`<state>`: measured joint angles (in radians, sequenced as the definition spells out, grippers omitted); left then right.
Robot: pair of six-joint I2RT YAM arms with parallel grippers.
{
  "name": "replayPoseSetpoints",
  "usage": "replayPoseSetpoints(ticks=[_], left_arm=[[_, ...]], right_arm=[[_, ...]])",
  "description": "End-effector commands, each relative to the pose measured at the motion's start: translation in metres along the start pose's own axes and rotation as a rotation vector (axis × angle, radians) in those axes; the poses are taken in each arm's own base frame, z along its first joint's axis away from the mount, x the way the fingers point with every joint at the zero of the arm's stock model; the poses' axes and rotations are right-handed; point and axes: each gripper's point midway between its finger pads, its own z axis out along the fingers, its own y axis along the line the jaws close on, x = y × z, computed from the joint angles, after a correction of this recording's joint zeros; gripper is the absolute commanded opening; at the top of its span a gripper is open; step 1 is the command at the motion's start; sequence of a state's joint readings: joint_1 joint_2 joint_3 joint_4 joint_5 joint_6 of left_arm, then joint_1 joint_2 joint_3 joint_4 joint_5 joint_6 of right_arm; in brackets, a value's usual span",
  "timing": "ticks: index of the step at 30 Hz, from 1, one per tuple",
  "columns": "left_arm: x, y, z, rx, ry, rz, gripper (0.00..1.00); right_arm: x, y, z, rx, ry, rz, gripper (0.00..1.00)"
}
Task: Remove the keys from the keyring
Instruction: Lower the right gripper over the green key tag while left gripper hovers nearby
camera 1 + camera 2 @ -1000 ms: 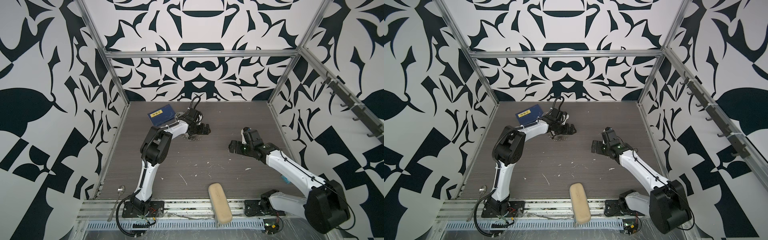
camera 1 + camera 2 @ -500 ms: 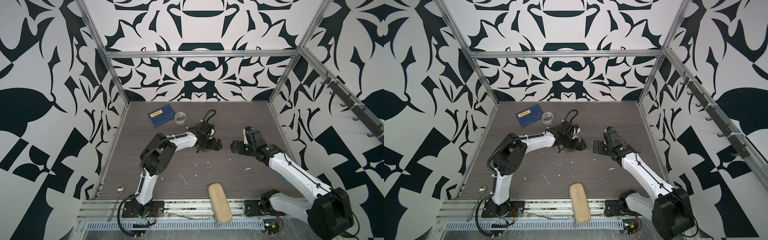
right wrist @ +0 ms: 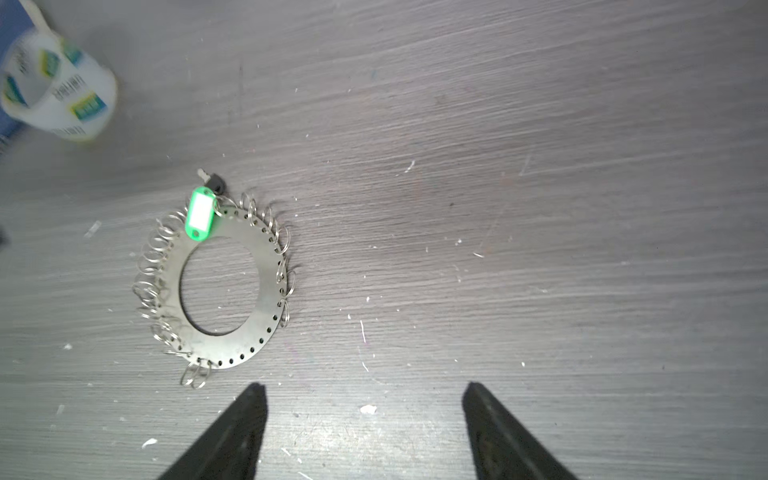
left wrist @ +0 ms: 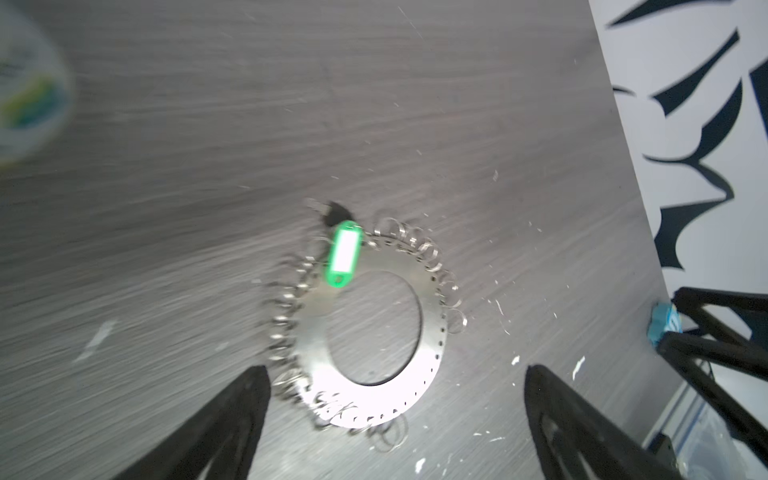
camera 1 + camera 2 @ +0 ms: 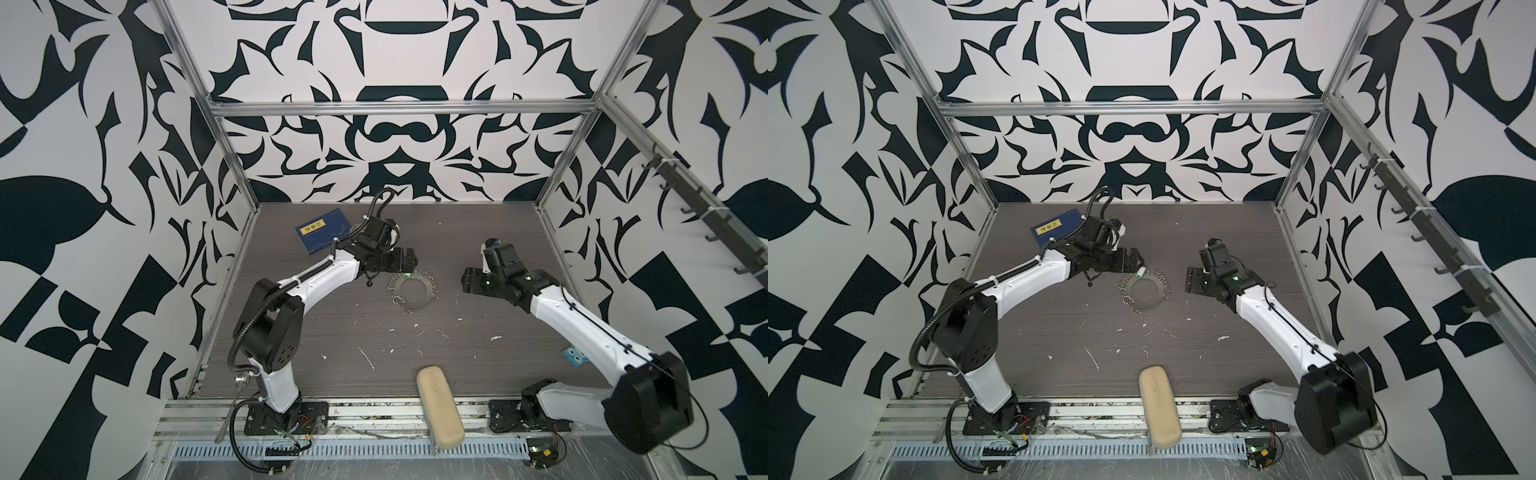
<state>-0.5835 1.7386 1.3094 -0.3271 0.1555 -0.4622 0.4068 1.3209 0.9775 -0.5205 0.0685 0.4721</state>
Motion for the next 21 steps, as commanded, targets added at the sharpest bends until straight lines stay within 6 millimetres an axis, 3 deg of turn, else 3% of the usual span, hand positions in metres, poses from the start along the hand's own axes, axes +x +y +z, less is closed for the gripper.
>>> replayPoseSetpoints(ticks=[1, 10, 15, 21], left_arm=[[0.021, 0.036, -0.006, -0.067, 0.053, -0.059, 0.99], [0.038, 0.075, -0.023, -0.095, 0.048, -0.135, 0.99], [0.048, 0.091, -0.035, -0.114, 0.036, -0.165, 0.99], [0.055, 0.101, -0.049, -0.124, 0.018, -0.188, 0.99]], right_arm=[[-0.017, 0.030, 0.005, 0.014, -0.003, -0.062, 0.73], [-0.030, 0.099, 0.062, 0.078, 0.060, -0.148, 0.57], [-0.030, 0.134, 0.088, 0.061, 0.084, -0.167, 0.54], [-0.030, 0.152, 0.113, 0.069, 0.092, -0.163, 0.52]])
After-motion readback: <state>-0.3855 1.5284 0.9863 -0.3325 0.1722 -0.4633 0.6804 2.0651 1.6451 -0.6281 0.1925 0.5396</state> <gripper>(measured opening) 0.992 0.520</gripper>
